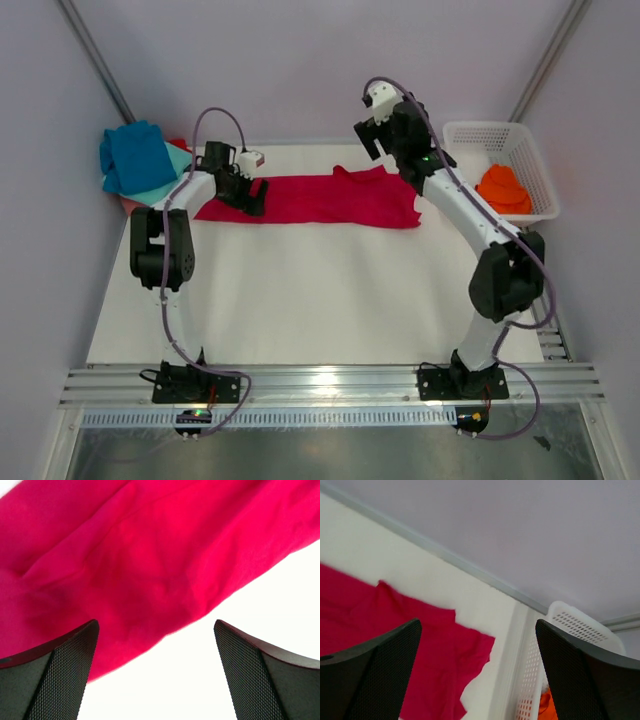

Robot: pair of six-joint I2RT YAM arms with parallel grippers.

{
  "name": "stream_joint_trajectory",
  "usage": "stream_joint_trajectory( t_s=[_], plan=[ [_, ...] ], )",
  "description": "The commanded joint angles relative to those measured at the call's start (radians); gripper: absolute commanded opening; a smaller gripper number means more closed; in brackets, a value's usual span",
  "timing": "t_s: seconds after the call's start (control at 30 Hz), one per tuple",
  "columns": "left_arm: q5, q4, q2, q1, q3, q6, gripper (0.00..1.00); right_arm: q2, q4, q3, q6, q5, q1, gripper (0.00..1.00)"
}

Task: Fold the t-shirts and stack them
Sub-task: Fold the tshirt

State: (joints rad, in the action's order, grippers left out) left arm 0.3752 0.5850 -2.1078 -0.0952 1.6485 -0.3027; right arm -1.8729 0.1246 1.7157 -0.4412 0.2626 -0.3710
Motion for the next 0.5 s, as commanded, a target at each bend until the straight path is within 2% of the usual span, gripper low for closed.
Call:
stream_joint_trajectory(
  t_s=[0.0, 0.07, 0.27, 0.47],
  plan=[
    [-0.09, -0.111, 0.127, -0.023, -0.084, -0.033, 0.99, 0.174, 0.175, -0.206, 0.035, -0.29, -0.003, 0.99],
    [-0.111, -0.12, 0.146, -0.021, -0.108, -0.027, 0.99, 0.228, 0.173, -0.362, -0.036, -0.368, -0.003, 1.0],
    [-0.139, -0.14, 0.17, -0.021, -0.147, -0.032, 0.99, 0.273, 0.168, -0.568, -0.086, -0.329, 0.017, 0.99],
    [-0.162, -0.192, 0.144, -0.021, -0.112, -0.012, 0.99, 0.203, 0.145, -0.549, -0.053, -0.332, 0.038, 0.99]
  ],
)
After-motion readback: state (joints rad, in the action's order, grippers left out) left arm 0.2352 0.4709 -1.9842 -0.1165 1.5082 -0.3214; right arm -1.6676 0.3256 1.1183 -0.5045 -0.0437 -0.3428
